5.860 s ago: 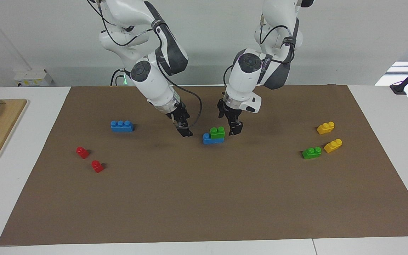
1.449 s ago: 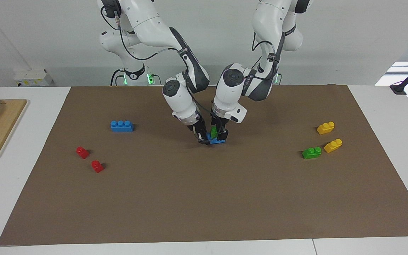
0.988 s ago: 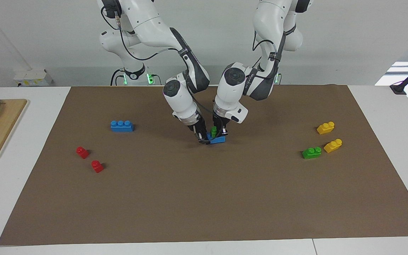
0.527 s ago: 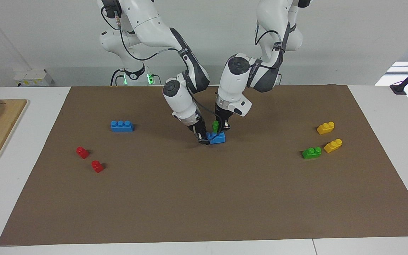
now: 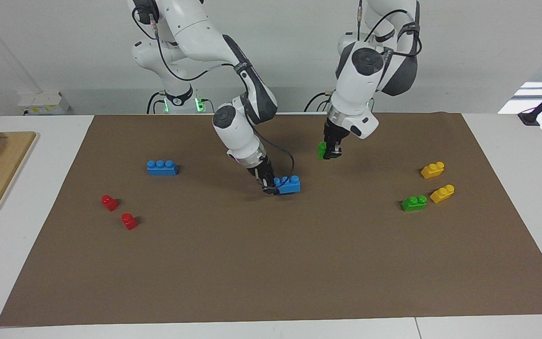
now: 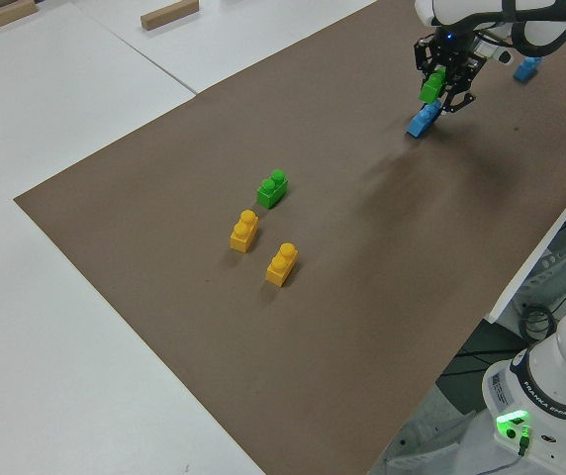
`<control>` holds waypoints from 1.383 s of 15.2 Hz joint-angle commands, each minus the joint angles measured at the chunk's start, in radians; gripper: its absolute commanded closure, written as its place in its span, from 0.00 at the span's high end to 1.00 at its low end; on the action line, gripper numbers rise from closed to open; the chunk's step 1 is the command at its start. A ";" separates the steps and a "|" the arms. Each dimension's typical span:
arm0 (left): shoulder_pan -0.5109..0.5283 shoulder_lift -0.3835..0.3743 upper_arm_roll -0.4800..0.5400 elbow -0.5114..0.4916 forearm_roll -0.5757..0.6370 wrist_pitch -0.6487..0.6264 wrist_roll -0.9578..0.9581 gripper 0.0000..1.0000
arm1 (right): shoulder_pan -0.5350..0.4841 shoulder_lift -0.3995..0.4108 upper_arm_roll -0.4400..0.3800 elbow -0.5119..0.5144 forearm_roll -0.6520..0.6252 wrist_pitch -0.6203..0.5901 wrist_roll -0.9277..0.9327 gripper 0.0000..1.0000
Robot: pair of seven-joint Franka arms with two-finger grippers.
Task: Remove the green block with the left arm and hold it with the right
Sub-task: 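Pull the green brick away with the left gripper while the right gripper pulls the blue, then lower the green brick with the left gripper while the right gripper lowers the blue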
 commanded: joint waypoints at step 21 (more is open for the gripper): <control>0.523 -0.073 -0.001 -0.389 -0.009 0.211 1.837 0.04 | -0.620 -0.105 0.002 -0.103 -0.130 -0.367 -0.563 0.00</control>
